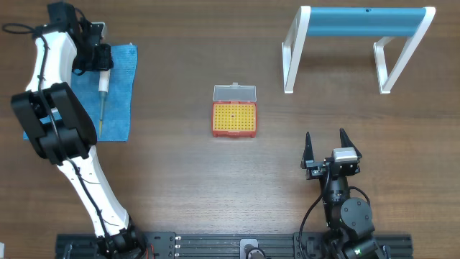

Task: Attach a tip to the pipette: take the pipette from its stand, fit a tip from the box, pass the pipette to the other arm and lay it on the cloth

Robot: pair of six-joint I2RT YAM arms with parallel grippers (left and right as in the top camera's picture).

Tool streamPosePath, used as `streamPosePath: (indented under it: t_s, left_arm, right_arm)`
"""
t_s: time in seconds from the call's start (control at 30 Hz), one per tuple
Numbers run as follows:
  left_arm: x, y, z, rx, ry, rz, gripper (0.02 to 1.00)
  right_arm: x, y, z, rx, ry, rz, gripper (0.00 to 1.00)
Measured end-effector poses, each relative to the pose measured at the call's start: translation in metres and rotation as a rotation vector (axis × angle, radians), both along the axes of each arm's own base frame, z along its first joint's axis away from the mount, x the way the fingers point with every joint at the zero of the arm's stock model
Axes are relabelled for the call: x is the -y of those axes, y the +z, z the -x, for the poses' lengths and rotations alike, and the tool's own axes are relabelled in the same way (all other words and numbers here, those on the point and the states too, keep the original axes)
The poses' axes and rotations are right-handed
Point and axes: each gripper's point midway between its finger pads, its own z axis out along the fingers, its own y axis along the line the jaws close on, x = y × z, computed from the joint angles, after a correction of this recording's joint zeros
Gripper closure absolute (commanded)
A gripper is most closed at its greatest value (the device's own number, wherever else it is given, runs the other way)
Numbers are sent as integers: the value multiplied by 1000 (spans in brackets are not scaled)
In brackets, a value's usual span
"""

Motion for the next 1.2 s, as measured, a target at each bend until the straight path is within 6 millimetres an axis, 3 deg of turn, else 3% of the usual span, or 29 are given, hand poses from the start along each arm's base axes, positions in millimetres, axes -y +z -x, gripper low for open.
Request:
streamPosePath:
  t_s: [0.23,0.37,0.8,0.97,1.2]
  left_arm:
    - [0,0,0,2,0,-2,904]
    - [-1,0,-1,2,1,-5,748]
    - [-1,-1,1,-4,5,-5,737]
    - [-6,1,-10,39,9,-30,739]
    - [-4,-17,0,10,9,-22,700]
  right_arm:
    - [0,0,0,0,0,0,237]
    - [0,0,0,0,0,0,237]
    - [0,4,0,15,0,-7,237]
    - [0,9,0,33,-1,-15,240]
    - [0,9,1,35,-1,-16,237]
